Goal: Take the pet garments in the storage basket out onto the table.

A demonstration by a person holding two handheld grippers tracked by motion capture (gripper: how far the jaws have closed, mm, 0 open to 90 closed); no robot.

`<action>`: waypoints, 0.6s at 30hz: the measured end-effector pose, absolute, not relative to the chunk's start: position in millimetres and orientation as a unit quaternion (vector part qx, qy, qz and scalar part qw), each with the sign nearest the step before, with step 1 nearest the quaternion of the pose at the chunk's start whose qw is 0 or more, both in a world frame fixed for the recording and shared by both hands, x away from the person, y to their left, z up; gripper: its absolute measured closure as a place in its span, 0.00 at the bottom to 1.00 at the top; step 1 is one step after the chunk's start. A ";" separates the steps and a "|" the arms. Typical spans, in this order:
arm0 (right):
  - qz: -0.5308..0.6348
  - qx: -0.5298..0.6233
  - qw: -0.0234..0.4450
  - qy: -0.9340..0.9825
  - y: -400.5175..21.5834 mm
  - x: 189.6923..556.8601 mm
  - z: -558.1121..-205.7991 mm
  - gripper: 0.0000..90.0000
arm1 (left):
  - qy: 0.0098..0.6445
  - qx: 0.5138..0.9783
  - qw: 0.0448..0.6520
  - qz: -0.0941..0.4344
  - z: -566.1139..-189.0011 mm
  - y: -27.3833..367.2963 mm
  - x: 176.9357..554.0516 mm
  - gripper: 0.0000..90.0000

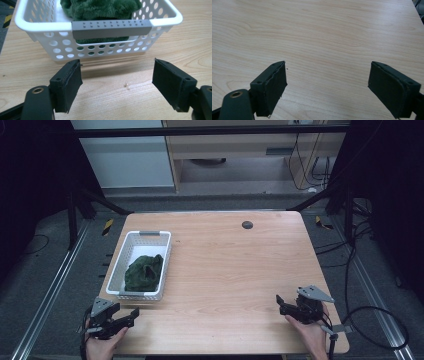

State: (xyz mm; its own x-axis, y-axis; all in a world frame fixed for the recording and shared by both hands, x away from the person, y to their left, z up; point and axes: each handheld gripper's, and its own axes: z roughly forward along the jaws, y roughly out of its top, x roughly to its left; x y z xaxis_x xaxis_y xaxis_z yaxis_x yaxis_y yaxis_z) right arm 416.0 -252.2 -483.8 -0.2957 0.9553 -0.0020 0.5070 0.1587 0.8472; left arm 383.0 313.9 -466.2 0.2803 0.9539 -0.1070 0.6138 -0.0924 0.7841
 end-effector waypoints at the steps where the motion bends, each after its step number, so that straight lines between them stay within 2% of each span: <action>1: 0.392 0.518 0.284 0.705 -251.3 414.5 -482.6 0.16 | 0.555 0.704 0.381 0.226 -464.9 314.2 382.6 0.25; 5: 0.398 0.506 0.299 0.705 -251.5 408.1 -478.1 0.16 | 0.550 0.704 0.386 0.231 -458.8 315.9 381.5 0.22; 18: 0.403 0.501 0.293 0.707 -246.6 399.6 -475.6 0.15 | 0.538 0.697 0.401 0.253 -432.5 323.6 382.9 0.20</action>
State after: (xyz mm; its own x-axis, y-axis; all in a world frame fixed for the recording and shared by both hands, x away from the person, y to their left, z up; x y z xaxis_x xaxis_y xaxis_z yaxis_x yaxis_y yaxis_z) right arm 399.6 -246.6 -475.6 -0.3262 0.9452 -0.0114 0.4720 0.1733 0.8644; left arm 382.9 323.6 -432.5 0.2920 0.9532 -0.0787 0.5467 -0.0988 0.8315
